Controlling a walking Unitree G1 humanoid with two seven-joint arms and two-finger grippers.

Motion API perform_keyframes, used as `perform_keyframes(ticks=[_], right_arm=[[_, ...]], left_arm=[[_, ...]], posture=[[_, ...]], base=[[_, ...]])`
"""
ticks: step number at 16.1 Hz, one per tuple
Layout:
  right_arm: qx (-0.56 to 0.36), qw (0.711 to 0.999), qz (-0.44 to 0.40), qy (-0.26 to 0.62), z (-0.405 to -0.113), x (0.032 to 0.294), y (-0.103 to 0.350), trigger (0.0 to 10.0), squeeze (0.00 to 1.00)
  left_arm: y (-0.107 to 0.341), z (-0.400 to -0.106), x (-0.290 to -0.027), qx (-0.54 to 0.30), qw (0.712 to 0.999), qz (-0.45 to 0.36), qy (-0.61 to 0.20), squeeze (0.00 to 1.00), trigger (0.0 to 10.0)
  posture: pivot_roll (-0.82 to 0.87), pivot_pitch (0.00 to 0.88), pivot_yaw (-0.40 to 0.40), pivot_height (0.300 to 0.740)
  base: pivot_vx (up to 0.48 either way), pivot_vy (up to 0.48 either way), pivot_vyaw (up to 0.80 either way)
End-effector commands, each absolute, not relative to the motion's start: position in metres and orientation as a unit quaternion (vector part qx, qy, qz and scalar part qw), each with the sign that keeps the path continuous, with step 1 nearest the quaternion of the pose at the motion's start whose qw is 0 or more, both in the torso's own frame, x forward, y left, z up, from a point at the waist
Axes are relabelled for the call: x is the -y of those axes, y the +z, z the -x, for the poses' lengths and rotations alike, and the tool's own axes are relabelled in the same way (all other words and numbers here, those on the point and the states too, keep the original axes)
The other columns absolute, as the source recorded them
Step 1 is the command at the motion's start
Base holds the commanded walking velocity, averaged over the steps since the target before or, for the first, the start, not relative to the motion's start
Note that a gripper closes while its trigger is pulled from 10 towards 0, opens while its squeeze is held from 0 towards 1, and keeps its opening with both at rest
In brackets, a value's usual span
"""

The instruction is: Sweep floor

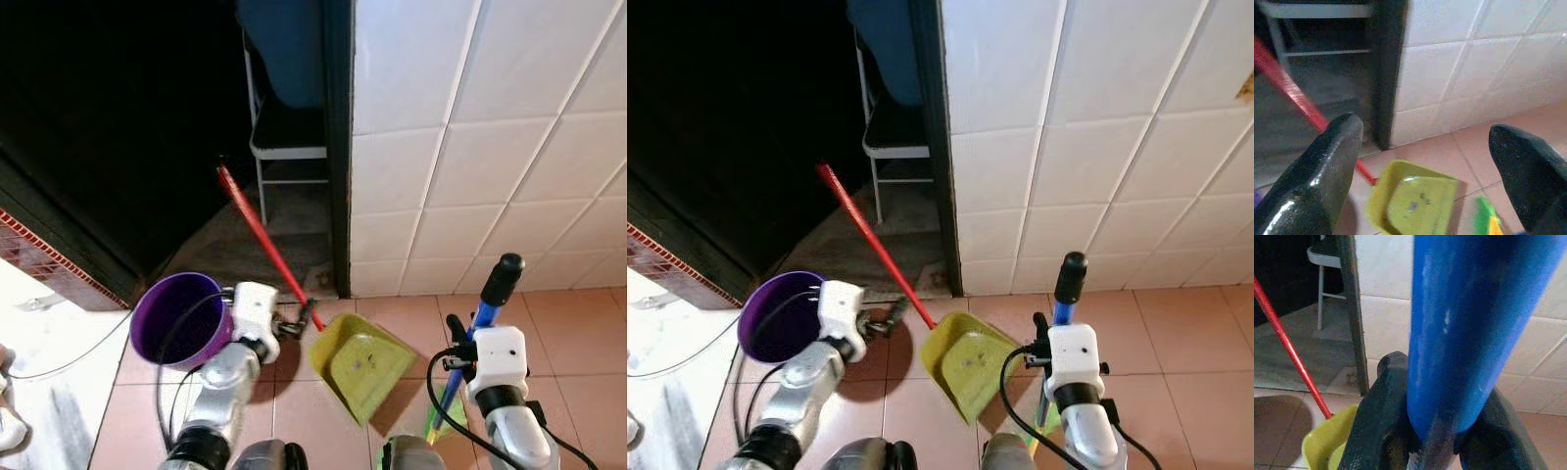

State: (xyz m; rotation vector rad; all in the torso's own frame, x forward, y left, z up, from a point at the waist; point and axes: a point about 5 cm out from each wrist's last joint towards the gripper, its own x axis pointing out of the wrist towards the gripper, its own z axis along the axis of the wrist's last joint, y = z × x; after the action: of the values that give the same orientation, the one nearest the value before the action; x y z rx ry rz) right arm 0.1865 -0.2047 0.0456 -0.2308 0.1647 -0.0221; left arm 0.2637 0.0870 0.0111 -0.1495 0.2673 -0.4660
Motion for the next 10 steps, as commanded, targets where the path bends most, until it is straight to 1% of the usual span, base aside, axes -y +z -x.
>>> perform_keyframes(ticks=[1,8,10], right_arm=[[-0.109,0.986,0.125,-0.017,-0.181,0.209,0.037,10.0,0.00],[-0.104,0.987,0.122,-0.015,-0.192,0.205,0.035,10.0,0.00],[-0.093,0.988,0.123,-0.001,-0.202,0.201,0.037,10.0,0.00]], left_arm=[[0.012,-0.264,-0.092,-0.128,0.963,0.067,-0.226,0.00,10.0],[0.013,-0.265,-0.092,-0.126,0.964,0.064,-0.223,0.00,10.0],[0.011,-0.266,-0.102,-0.128,0.972,0.044,-0.190,0.00,10.0]], posture=[[-0.16,0.102,0.141,0.740],[-0.15,0.080,0.135,0.740],[-0.14,0.057,0.123,0.740]], base=[[0.000,0.000,0.00],[0.000,0.000,0.00],[0.000,0.000,0.00]])
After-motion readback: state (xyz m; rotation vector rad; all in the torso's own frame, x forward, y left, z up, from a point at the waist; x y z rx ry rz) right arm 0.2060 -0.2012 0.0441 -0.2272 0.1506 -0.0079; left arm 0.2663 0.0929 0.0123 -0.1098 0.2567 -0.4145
